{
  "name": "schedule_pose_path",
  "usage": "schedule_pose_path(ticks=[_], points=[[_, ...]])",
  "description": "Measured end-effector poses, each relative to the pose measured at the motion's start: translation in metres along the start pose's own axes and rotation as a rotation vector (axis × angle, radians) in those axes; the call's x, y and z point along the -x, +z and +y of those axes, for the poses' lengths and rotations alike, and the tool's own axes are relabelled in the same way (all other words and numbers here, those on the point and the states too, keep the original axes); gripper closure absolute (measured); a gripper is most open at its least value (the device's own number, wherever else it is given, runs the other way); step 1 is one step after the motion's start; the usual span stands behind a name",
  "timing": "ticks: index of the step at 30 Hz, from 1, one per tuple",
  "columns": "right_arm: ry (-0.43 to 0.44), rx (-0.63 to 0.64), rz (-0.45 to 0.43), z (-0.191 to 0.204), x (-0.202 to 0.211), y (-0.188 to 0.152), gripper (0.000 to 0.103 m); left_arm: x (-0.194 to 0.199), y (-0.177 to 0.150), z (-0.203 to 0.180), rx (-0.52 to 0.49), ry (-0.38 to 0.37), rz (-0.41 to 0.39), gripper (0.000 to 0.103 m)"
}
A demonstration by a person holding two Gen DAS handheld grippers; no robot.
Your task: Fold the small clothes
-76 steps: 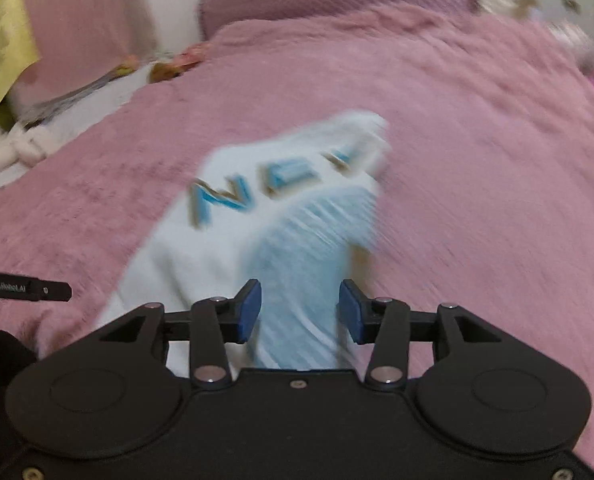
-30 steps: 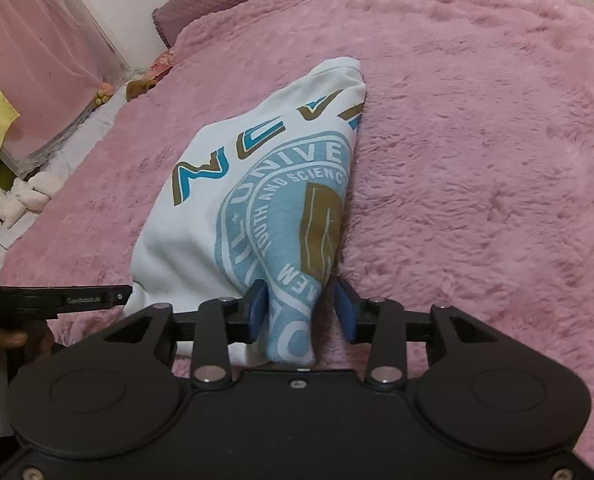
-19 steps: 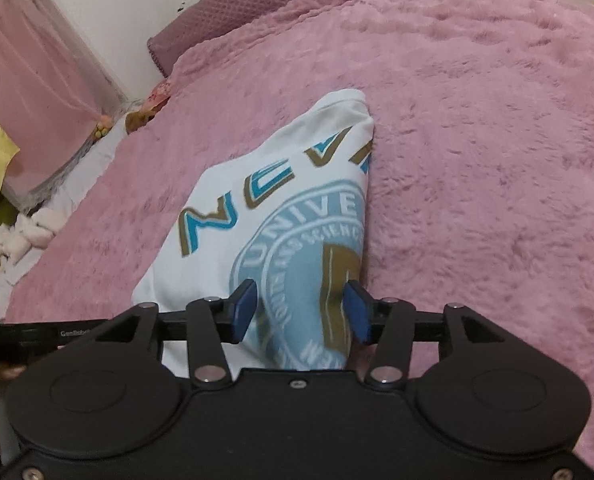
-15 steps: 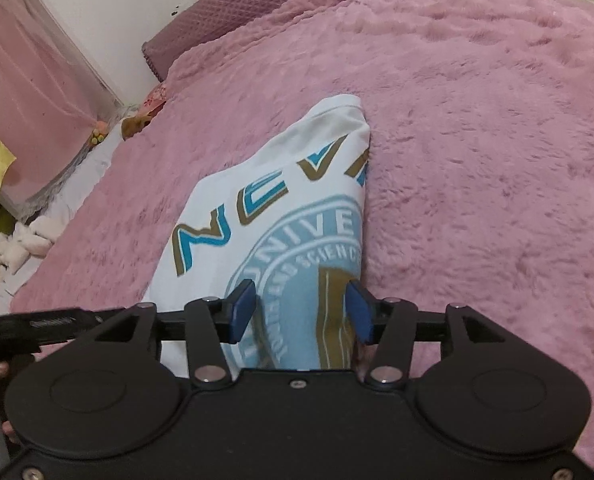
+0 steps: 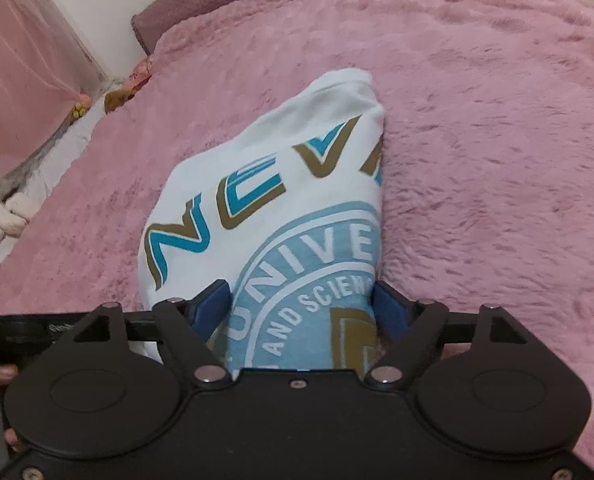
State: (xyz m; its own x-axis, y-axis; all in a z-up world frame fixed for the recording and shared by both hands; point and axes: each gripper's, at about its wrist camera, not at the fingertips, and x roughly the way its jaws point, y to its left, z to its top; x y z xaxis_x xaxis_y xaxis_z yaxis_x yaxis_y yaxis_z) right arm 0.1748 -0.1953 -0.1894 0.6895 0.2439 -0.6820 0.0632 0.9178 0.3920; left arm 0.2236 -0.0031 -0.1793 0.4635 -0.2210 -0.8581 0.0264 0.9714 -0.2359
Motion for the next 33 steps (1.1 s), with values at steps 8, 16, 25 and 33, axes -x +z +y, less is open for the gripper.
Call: schedule_pose_path(ticks=[8, 16, 25, 33], points=[[-0.005, 0.06, -0.05, 0.014, 0.011, 0.001, 0.071, 0.006, -0.003, -0.022, -0.137, -0.021, -0.065, 0.096], [-0.018, 0.014, -0.159, -0.009, 0.071, 0.019, 0.074, 0.043, -0.003, -0.06, -0.139, -0.153, -0.178, 0.097], [-0.14, -0.081, -0.072, -0.092, 0.112, -0.009, 0.067, -0.007, -0.031, -0.131, -0.222, -0.166, -0.008, 0.092], [-0.231, 0.001, -0.086, -0.096, 0.107, -0.026, 0.047, -0.016, -0.046, -0.131, -0.262, -0.064, -0.051, 0.068]])
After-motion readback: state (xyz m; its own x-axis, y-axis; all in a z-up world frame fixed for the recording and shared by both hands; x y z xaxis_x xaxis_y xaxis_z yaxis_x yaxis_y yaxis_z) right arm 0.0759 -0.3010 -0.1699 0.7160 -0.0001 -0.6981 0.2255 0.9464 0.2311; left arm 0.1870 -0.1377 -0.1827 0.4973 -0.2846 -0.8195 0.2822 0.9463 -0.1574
